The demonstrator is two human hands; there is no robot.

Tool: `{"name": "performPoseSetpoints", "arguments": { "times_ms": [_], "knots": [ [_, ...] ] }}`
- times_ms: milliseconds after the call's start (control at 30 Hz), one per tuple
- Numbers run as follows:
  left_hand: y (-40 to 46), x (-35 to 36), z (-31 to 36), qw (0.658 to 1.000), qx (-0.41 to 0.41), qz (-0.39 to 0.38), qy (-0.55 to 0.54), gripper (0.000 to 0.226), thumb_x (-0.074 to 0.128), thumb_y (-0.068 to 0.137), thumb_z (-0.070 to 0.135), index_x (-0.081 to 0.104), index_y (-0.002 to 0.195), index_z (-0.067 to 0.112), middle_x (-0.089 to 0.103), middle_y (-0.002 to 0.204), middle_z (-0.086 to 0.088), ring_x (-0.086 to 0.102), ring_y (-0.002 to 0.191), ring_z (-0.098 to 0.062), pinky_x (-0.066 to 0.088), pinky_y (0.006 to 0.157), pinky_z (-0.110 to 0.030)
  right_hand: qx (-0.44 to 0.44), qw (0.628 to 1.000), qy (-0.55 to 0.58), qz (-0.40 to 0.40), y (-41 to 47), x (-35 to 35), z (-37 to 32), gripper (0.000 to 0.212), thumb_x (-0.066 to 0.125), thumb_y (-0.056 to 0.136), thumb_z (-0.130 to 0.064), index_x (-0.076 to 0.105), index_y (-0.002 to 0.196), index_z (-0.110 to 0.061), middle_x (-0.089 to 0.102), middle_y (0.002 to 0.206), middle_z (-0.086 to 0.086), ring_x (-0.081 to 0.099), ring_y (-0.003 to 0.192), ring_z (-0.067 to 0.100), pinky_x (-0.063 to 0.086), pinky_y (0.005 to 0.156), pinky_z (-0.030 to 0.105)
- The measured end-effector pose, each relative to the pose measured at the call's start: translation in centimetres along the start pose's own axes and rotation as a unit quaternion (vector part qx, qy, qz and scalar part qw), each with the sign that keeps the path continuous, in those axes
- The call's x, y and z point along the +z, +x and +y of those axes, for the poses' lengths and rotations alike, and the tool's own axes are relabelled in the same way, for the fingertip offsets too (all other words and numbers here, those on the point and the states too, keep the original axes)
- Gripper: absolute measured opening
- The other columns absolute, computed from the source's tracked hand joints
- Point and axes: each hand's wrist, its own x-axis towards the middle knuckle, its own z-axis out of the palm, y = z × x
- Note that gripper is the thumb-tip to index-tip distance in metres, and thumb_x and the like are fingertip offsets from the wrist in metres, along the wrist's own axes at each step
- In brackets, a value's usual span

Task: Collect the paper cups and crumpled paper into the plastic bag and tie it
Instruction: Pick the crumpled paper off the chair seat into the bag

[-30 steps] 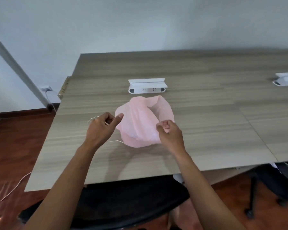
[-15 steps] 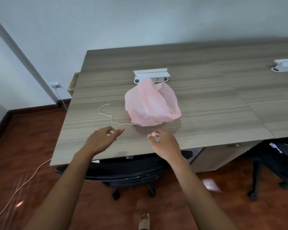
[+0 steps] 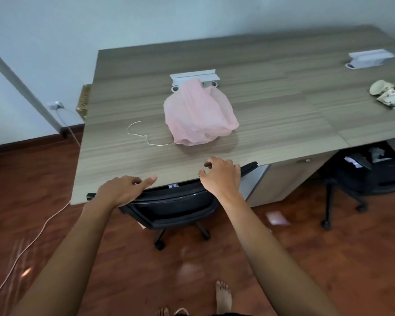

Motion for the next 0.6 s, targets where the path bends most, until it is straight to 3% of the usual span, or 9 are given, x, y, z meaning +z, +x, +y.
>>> {"name": "performPoseSetpoints", "arguments": {
  "times_ms": [133,233,300,400,533,600],
  "knots": [
    [0.6,-0.5,-2.3,0.997,0.016,-0.029,0.072,0.097,0.009,0.068,0.098,0.059,0.129,0.041,0.062,0.134,0.002,0.055,0.123,-0.027,0.040,0.101,-0.043,0.042,0.997,-0.058,0.021,-1.1,0.8,-1.1,0.033,0.049,0.089,-0.045,0.069,0.107,-0.025,0.072,0.100,-0.004,0.057,0.106,0.022,0.028,0.105,0.038],
    [0.8,0.0,-3.1,0.992,0.056,-0.035,0.107,0.097,0.003,0.066,0.098,0.060,0.123,0.043,0.066,0.126,0.004,0.059,0.116,-0.026,0.042,0.093,-0.041,0.075,0.992,-0.102,0.004,-1.7,1.2,-2.1,0.051,0.033,0.087,-0.058,0.072,0.097,-0.027,0.073,0.092,-0.003,0.057,0.105,0.022,0.016,0.113,0.042],
    [0.7,-0.1,-3.2,0.989,0.079,-0.033,0.118,0.097,-0.001,0.066,0.097,0.062,0.118,0.043,0.067,0.121,0.003,0.060,0.111,-0.026,0.041,0.084,-0.039,0.091,0.989,-0.112,-0.008,-2.0,1.3,-2.4,0.060,0.027,0.085,-0.064,0.074,0.089,-0.027,0.072,0.086,-0.004,0.059,0.099,0.021,0.019,0.110,0.041],
    [0.1,0.2,-3.1,0.985,0.106,-0.047,0.128,0.118,-0.015,0.048,0.100,0.061,0.118,0.042,0.068,0.116,0.003,0.061,0.105,-0.026,0.041,0.080,-0.039,0.097,0.985,-0.139,-0.037,-2.6,1.1,-2.2,0.068,0.022,0.085,-0.066,0.075,0.075,-0.025,0.069,0.072,-0.004,0.062,0.086,0.020,0.026,0.104,0.039],
    [-1.2,1.1,-2.8,0.982,0.114,-0.057,0.137,0.110,-0.008,0.060,0.098,0.055,0.132,0.044,0.064,0.129,0.000,0.058,0.115,-0.029,0.042,0.089,-0.040,0.108,0.981,-0.152,-0.047,-4.0,0.4,-1.8,0.066,0.027,0.087,-0.061,0.068,0.062,-0.016,0.064,0.066,0.000,0.060,0.078,0.023,0.029,0.099,0.038],
    [-2.0,1.5,-2.6,0.981,0.114,-0.073,0.141,0.104,-0.004,0.066,0.096,0.048,0.139,0.044,0.060,0.135,-0.001,0.057,0.119,-0.029,0.042,0.096,-0.041,0.106,0.981,-0.156,-0.044,-5.1,0.2,-1.3,0.059,0.028,0.088,-0.059,0.059,0.055,-0.021,0.063,0.068,-0.001,0.059,0.079,0.024,0.030,0.101,0.038]
  ]
}}
